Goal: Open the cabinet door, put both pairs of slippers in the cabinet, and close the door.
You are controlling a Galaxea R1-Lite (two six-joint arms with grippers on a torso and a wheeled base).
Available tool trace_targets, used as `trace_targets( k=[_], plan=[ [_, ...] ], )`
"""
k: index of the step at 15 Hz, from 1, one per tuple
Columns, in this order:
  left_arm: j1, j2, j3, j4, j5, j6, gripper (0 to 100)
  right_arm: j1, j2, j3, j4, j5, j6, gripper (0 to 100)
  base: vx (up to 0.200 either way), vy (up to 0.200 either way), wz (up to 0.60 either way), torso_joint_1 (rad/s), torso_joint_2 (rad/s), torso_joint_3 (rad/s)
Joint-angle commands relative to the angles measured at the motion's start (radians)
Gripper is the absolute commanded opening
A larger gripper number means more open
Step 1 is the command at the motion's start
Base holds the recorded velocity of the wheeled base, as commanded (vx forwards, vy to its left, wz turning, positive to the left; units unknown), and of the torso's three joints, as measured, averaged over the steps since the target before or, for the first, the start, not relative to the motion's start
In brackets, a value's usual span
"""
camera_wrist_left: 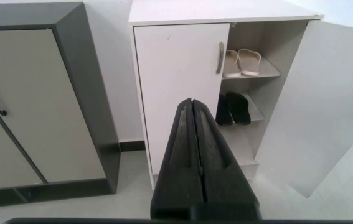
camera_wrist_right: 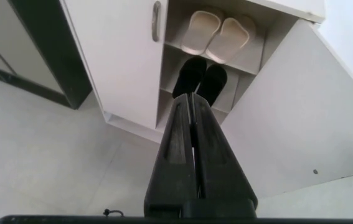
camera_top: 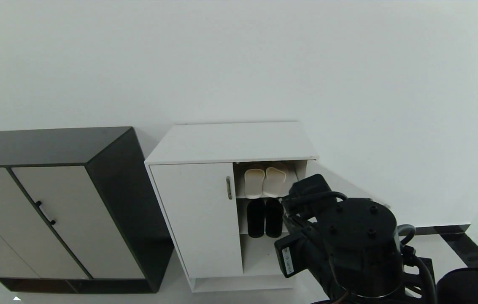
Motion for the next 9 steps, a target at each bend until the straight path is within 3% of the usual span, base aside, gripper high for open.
trace_targets(
  k=[1, 3, 5, 9],
  plan=[
    [0.000, 0.000, 0.000, 0.000, 0.000, -0.002, 0, -0.011, 0.001, 0.005, 0.000, 0.004, -0.001, 0, 0.000, 0.000, -0.60, -0.007, -0.01, 0.002],
    [0.000, 0.000, 0.000, 0.000, 0.000, -0.003, 0, -0.017, 0.001, 0.004, -0.002, 0.005, -0.001, 0, 0.000, 0.000, -0.60, 0.014, -0.01, 0.000],
    [0.000, 0.000, 0.000, 0.000, 0.000, -0.005, 0, -0.044, 0.001, -0.001, -0.008, 0.008, -0.004, 0, 0.000, 0.000, 0.00, 0.000, 0.00, 0.000],
    [0.000, 0.000, 0.000, 0.000, 0.004, -0.005, 0, -0.233, -0.005, -0.038, -0.057, 0.111, -0.044, 0, 0.000, 0.000, 0.00, 0.000, 0.00, 0.000]
  ],
)
